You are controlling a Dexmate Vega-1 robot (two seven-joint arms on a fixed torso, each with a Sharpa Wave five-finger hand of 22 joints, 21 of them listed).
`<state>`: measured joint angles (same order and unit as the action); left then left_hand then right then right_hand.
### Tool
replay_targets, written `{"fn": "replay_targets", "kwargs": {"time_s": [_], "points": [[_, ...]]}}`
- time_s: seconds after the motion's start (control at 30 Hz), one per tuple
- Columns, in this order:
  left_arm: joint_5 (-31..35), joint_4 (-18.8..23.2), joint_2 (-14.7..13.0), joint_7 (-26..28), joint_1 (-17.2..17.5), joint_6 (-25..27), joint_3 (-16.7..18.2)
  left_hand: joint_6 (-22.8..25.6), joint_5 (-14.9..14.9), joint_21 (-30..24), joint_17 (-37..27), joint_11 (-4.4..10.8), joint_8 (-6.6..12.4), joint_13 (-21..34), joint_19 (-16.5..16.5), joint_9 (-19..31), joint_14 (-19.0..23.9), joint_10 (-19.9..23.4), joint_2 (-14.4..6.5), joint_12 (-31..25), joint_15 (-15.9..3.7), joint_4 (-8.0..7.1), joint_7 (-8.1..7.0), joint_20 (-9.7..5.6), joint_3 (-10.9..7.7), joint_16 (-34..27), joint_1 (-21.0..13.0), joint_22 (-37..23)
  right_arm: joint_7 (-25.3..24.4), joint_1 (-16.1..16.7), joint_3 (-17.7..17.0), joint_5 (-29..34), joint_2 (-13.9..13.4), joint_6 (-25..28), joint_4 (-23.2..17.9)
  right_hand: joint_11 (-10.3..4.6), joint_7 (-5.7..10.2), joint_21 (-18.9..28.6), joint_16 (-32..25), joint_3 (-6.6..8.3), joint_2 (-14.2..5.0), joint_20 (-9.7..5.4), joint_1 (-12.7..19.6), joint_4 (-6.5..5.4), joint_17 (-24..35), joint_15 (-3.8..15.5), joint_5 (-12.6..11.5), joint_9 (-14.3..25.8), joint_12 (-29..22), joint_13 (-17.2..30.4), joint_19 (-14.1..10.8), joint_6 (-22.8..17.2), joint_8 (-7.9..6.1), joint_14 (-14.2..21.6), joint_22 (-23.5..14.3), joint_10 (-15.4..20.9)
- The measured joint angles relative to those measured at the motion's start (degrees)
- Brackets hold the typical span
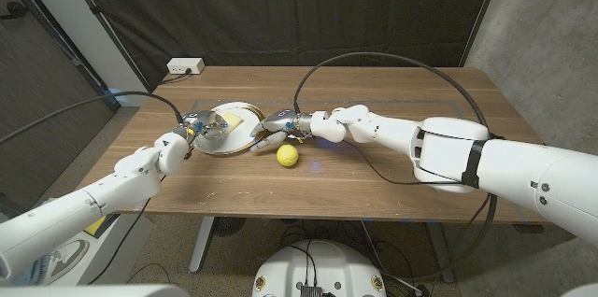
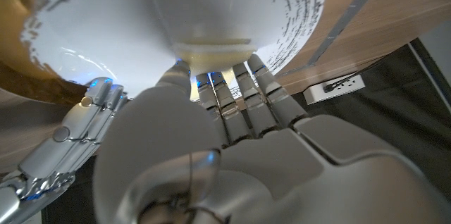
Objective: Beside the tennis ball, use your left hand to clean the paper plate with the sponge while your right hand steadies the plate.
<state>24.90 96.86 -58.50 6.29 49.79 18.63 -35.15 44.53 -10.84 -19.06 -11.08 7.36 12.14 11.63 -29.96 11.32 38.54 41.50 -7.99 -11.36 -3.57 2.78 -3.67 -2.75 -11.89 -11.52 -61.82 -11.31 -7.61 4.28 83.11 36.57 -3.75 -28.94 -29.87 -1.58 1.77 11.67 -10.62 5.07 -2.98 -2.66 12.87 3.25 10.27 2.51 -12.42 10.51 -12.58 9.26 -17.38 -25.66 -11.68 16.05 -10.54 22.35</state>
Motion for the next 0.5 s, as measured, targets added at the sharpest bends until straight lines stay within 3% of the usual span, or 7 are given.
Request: {"fn": "replay_targets", "kwargs": {"time_s": [0.23, 0.5], "points": [[1.84, -2.20, 2.87, -0.63, -3.35, -3.62, -2.08, 0.00, 0.00, 0.00, 0.00, 0.00, 0.00, 0.00, 0.00, 0.00, 0.00, 0.00, 0.59, 0.00, 0.00, 0.15, 0.00, 0.00, -0.15, 0.00, -0.59, 0.13, 0.01, 0.77, -0.96, 0.34, -2.02, 1.25, -3.40, -0.01, 0.00, 0.10, -0.02, 0.16, 0.00, 0.00, 0.00, 0.16, 0.00, 0.00, 0.00, 0.00, -0.01, 0.00, 0.00, 0.00, -0.01, 0.00, 0.00, 0.01], [2.59, -2.56, 3.81, -0.73, -3.95, -5.16, -2.24, -0.01, 0.00, 0.00, 0.04, 0.00, 0.00, -0.05, 0.00, -0.03, 0.00, 0.00, 0.57, 0.03, 0.00, 0.14, -0.01, 0.00, -0.15, 0.01, -0.57, 0.13, 0.02, 1.12, -1.78, 1.14, -2.81, 1.59, -4.87, -0.10, 0.00, 0.12, -0.02, 0.16, 0.00, 0.00, 0.00, 0.16, 0.00, -0.05, 0.00, 0.01, -0.04, 0.00, 0.00, -0.02, -0.04, 0.05, 0.01, 0.10]]}}
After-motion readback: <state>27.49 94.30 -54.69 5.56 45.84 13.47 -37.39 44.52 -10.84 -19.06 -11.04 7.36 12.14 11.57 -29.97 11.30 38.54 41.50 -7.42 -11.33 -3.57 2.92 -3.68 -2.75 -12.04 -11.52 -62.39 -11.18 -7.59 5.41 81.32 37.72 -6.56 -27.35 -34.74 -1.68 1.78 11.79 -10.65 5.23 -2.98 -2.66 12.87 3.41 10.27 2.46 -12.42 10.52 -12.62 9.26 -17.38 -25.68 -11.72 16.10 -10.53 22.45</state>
